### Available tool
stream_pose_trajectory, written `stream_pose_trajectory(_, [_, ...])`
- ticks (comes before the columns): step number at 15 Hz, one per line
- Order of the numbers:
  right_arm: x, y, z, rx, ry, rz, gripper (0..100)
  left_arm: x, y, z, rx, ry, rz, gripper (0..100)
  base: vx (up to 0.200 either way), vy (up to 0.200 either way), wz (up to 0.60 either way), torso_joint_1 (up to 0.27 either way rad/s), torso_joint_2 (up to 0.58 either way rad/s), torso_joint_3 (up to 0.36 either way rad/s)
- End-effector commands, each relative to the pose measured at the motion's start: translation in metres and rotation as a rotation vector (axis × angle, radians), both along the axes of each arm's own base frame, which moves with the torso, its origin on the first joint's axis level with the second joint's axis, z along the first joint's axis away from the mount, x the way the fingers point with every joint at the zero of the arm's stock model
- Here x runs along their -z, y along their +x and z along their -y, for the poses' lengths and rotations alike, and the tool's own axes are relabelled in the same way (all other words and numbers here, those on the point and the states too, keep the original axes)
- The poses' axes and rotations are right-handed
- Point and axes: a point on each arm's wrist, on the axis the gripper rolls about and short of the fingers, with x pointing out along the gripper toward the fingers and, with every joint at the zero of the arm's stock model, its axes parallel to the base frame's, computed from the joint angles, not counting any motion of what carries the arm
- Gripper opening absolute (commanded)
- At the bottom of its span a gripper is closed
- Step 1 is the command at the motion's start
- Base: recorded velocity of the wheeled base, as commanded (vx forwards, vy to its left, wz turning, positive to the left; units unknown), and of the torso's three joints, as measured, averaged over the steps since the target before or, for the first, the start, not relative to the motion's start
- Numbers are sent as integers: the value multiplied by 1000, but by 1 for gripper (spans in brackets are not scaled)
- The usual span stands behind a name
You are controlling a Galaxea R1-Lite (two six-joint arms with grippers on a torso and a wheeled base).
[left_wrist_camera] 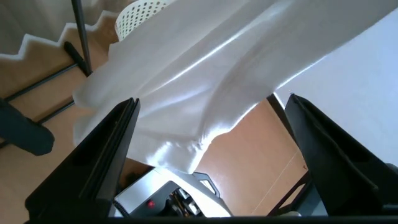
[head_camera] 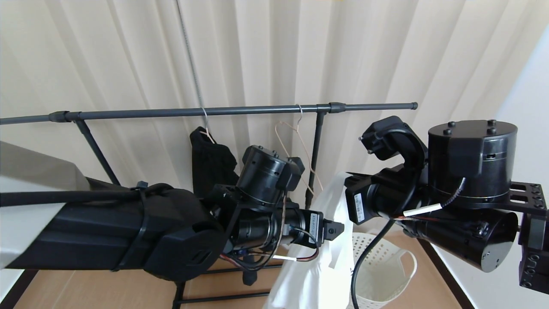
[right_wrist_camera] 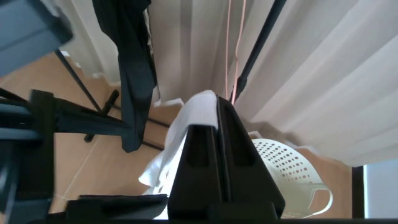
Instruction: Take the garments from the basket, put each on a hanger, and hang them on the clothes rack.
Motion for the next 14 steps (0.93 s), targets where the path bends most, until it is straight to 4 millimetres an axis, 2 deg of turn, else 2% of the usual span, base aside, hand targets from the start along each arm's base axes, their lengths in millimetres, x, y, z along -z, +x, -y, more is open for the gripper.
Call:
stream_pose_trajectory(1, [-2, -2, -1, -7, 5, 4, 0, 3, 8, 4, -45, 0, -8, 100, 0, 0, 0, 0, 0, 0])
stream_pose_trajectory(3, [-2, -4, 0, -9, 5, 6, 0, 8, 17, 6, -113, 19, 0, 100, 0, 0, 0, 0, 0, 0])
stream_pose_trajectory(4, [-3, -6, 1, -12, 8, 9, 0, 18, 23, 4, -171, 66, 3, 100, 0, 0, 0, 0, 0, 0])
stream_pose_trajectory(8, [-9, -13, 6, -9, 14, 26, 0, 26, 35, -8, -230, 103, -13, 100, 0, 0, 0, 0, 0, 0])
stream_pose_trajectory(10, [-13, -18, 11, -12, 13, 38, 0, 38, 45, -22, -273, 133, -41, 100, 0, 0, 0, 0, 0, 0])
stream_pose_trajectory(14, [-16, -23, 16, -23, -9, 63, 0, 49, 57, -35, -317, 157, -65, 100, 0, 0, 0, 0, 0, 0])
